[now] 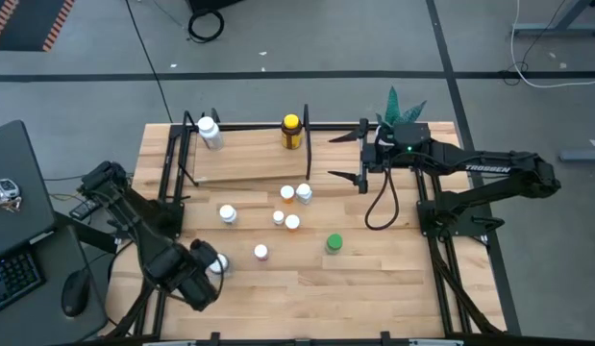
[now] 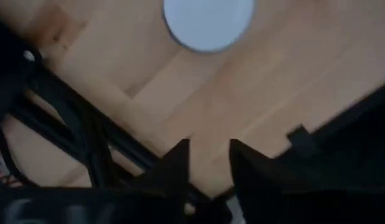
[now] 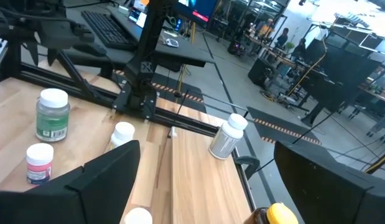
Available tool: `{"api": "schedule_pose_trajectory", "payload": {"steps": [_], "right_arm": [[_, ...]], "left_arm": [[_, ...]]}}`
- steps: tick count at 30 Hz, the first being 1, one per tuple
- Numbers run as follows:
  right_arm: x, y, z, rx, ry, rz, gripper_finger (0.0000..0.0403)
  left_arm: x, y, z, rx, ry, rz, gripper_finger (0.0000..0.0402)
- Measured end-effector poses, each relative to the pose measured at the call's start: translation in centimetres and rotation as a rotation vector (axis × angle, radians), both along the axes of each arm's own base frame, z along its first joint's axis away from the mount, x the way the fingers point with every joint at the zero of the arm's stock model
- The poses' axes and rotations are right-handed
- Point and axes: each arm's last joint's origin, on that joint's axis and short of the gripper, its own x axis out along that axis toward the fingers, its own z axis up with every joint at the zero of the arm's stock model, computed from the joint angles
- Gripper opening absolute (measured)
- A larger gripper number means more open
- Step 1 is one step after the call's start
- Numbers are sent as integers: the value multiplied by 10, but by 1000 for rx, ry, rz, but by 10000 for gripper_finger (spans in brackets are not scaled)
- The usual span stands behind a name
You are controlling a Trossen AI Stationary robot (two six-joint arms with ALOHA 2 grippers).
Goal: Pick and place medicine bottles onto shelf by color
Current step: Put the green pill bottle on the shelf
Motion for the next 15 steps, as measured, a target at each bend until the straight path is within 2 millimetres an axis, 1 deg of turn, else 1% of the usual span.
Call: {"api": "schedule_pose_trajectory", "payload": {"steps": [5, 8, 11, 15], "right_arm": [[5, -1, -2, -1, -1, 0, 379], [5, -1, -2, -2, -3, 0, 379], [5, -1, -2, -2, -1, 0, 379], [5, -1, -2, 0, -1, 6, 379]], "left_arm": [[2, -2, -5, 69, -41, 2, 225], [3, -1, -4, 115, -96, 10, 270], [5, 0, -4, 156, -148, 23, 293], [7, 2, -3, 173, -173, 63, 302]]}}
